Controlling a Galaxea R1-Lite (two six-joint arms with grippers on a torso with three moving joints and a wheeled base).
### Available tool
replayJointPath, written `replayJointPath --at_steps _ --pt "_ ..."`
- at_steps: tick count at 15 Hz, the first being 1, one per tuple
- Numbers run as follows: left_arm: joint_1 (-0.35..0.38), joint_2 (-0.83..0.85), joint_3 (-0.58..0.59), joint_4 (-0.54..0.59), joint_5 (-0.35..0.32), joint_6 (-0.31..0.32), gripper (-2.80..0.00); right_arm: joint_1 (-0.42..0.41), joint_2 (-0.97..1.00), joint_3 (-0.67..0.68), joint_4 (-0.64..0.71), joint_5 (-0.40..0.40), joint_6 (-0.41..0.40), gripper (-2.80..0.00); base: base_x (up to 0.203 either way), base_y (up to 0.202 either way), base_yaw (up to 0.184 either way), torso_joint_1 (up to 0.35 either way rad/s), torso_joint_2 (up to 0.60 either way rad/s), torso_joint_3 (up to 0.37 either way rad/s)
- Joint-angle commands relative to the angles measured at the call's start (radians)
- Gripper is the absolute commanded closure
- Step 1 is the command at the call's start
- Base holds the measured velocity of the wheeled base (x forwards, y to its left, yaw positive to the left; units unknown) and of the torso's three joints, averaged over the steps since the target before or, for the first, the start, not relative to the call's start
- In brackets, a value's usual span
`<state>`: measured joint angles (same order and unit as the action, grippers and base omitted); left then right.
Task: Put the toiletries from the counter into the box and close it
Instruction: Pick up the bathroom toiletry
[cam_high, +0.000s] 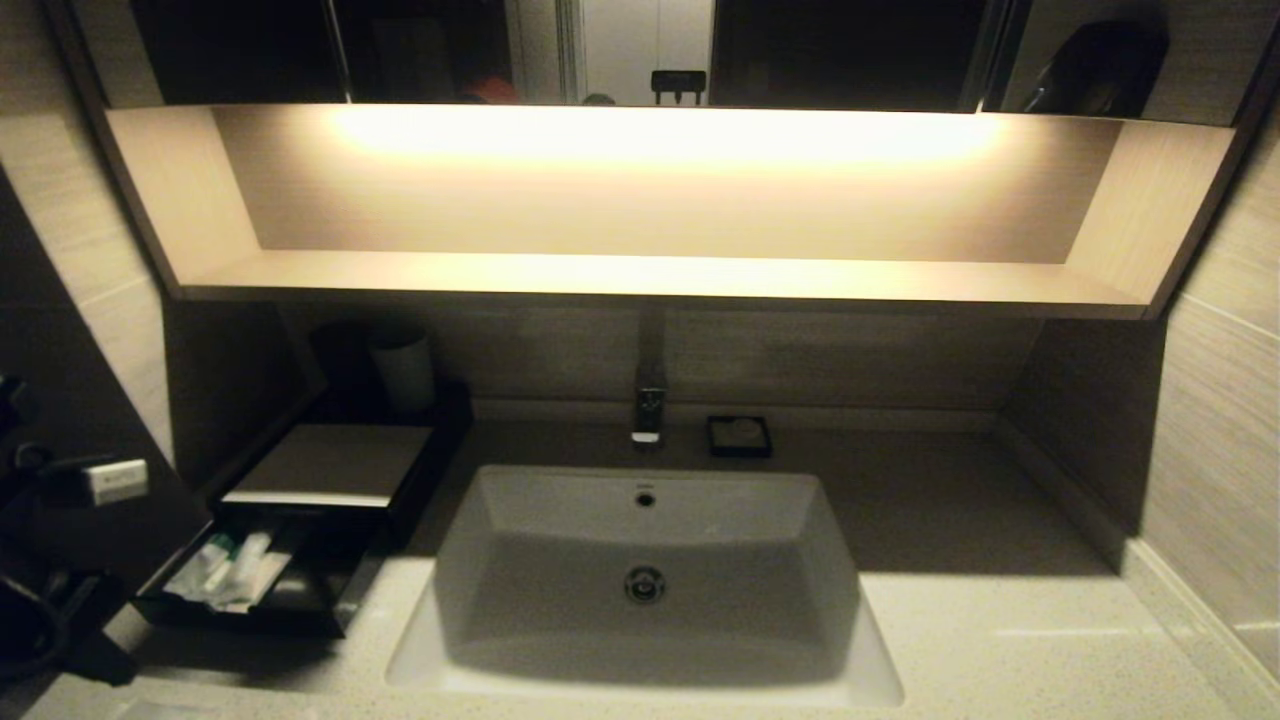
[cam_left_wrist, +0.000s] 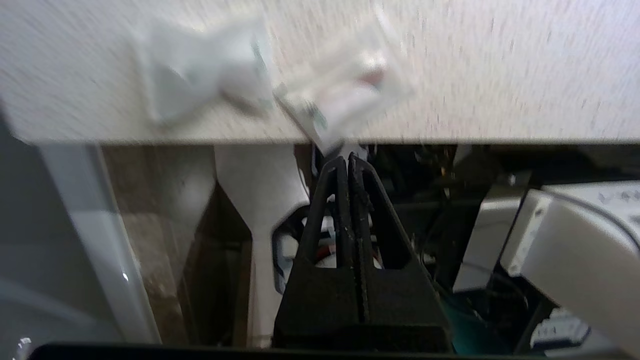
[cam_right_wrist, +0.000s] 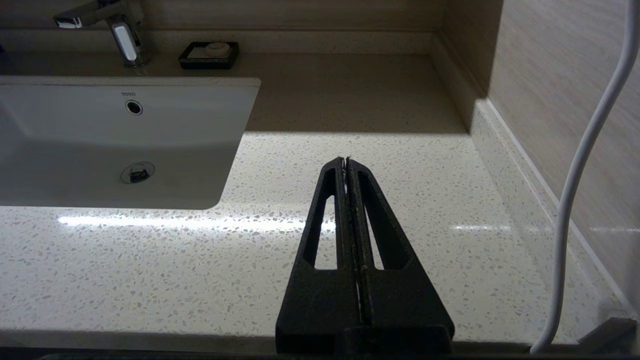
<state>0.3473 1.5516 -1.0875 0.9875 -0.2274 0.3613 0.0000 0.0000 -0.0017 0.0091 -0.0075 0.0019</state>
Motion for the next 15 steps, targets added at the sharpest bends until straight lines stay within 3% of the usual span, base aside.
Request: replayJointPath --at_steps 1,8,15 --pt "-0.012 -0.025 0.084 -0.044 0.0 0.003 0.0 0.0 0.0 0.0 0.0 0.0 0.0 0.0 0.0 0.0 0.0 0.0 0.0 0.0" --pt "-0.018 -0.039 0.331 -0.353 0.09 0.005 0.0 0.0 0.0 0.0 0.0 0.0 0.0 0.0 0.0 0.0 0.0 0.0 0.0 0.0" --pt "-0.08 -0.093 0.452 -0.389 0.085 0.004 0.0 0.0 0.0 0.0 0.0 0.0 0.0 0.0 0.0 0.0 0.0 0.0 0.0 0.0"
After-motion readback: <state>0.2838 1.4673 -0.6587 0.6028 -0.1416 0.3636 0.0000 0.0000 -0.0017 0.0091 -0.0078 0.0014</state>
